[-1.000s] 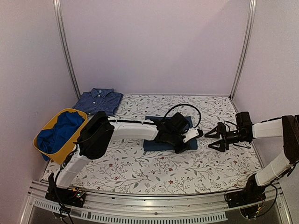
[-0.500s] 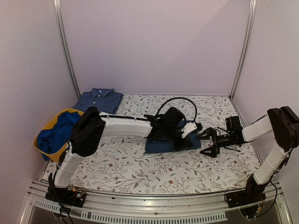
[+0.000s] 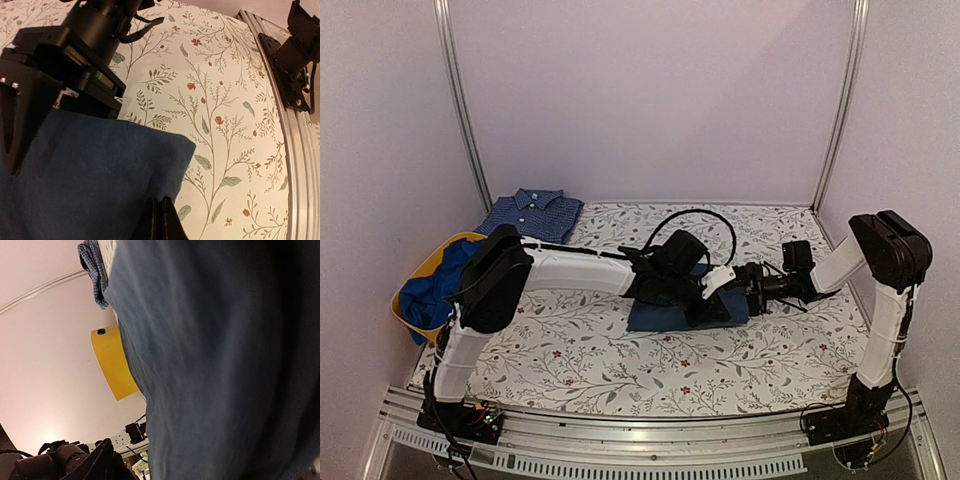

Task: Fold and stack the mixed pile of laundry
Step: Pick up the square-folded T-shirt from the center of the board, then pass from the left arm to the right, then turn over the square-folded T-shirt at the center of the board, then move the square-folded T-shirt to the center of the board, then pick up the square-folded T-shirt from the center of the board.

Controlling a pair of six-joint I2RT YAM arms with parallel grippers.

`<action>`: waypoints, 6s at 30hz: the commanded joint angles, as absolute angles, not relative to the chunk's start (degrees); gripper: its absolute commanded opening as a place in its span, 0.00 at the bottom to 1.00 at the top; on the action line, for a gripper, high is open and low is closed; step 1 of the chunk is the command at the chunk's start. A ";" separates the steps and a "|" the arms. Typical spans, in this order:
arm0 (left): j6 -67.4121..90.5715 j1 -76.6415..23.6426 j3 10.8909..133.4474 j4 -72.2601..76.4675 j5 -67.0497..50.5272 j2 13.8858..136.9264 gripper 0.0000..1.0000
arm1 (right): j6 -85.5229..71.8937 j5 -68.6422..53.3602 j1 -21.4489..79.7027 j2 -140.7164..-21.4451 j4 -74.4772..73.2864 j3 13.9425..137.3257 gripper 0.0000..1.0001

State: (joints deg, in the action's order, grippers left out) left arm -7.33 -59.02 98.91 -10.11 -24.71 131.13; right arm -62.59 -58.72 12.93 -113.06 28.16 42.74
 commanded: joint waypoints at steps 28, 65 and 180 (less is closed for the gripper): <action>5.52 -53.28 87.24 -11.51 -18.68 116.65 0.95 | -8.51 -25.13 1.86 -100.78 -50.64 70.21 0.00; 18.59 -43.95 63.38 -10.67 -12.89 97.48 1.00 | -8.58 14.81 32.12 -121.60 -59.15 97.86 0.00; 52.74 -25.55 36.79 3.00 -19.23 78.54 1.00 | -2.94 -5.43 60.25 -119.18 -29.32 86.89 0.32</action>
